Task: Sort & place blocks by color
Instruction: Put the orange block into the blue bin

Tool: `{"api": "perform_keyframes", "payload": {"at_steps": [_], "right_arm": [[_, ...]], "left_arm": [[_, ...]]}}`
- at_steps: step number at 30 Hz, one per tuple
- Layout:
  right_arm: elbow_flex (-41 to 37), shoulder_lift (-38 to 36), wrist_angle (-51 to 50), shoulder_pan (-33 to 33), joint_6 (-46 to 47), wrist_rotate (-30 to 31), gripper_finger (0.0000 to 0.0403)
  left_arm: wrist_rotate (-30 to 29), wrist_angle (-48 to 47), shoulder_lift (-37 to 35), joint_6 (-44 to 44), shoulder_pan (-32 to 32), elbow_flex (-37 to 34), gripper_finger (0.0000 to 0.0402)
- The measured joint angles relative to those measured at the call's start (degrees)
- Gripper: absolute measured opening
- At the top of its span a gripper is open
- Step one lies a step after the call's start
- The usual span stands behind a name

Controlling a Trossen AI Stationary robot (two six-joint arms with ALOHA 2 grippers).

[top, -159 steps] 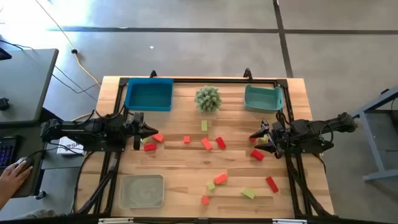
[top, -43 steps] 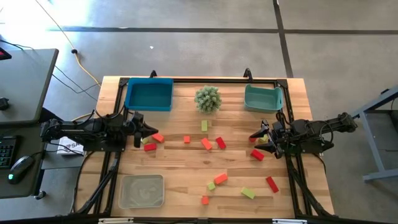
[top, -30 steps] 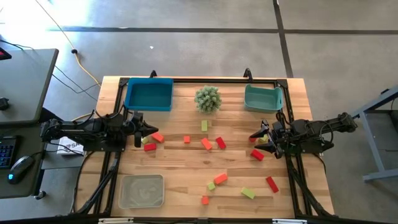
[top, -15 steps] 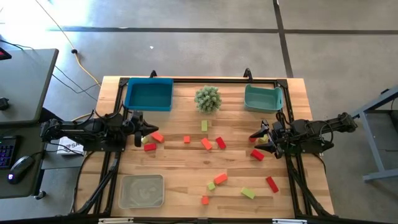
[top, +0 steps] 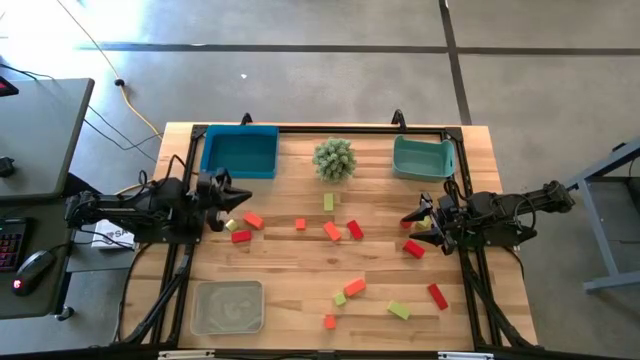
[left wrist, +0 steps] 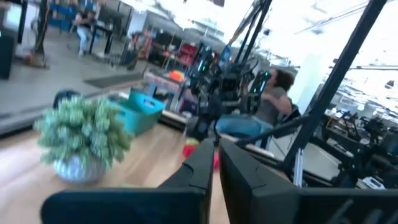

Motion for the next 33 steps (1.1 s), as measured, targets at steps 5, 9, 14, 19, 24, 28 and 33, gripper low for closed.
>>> {"api": "perform_keyframes", "payload": {"at_steps": [5, 9, 14, 19, 24, 28, 33], "right_arm": [[0.00, 0.02, -0.01, -0.01, -0.01, -0.02, 0.0247], [0.00, 0.02, 0.00, -0.02, 0.00, 0.00, 0.0247], [0.01, 0.02, -0.01, -0.01, -0.01, -0.01, 0.0247], [0.01, 0.00, -0.01, -0.02, -0.01, -0.01, 0.0247], [0.02, 0.00, -0.02, 0.00, 0.00, 0.00, 0.0247], [0.02, 0.02, -0.02, -0.02, 0.00, 0.00, 0.0247], [0.02, 0.02, -0.01, 0.00, -0.02, -0.02, 0.0247]], "left_arm": [[-0.02, 0.64, 0.00, 4.77, 0.00, 2.02, 0.0064], [-0.01, 0.78, 0.05, 10.39, 0.00, 4.93, 0.0102], [0.00, 0.77, 2.52, 18.80, 0.00, 9.58, 0.0137], [0.24, -5.12, 9.15, 23.77, 0.00, 16.02, 0.0146], [0.46, -19.06, 17.66, 25.20, 0.00, 23.33, 0.0146], [0.47, -28.10, 24.03, 25.93, 0.00, 28.37, 0.0145], [0.47, -39.55, 30.03, 31.11, 0.00, 33.96, 0.0145]]}}
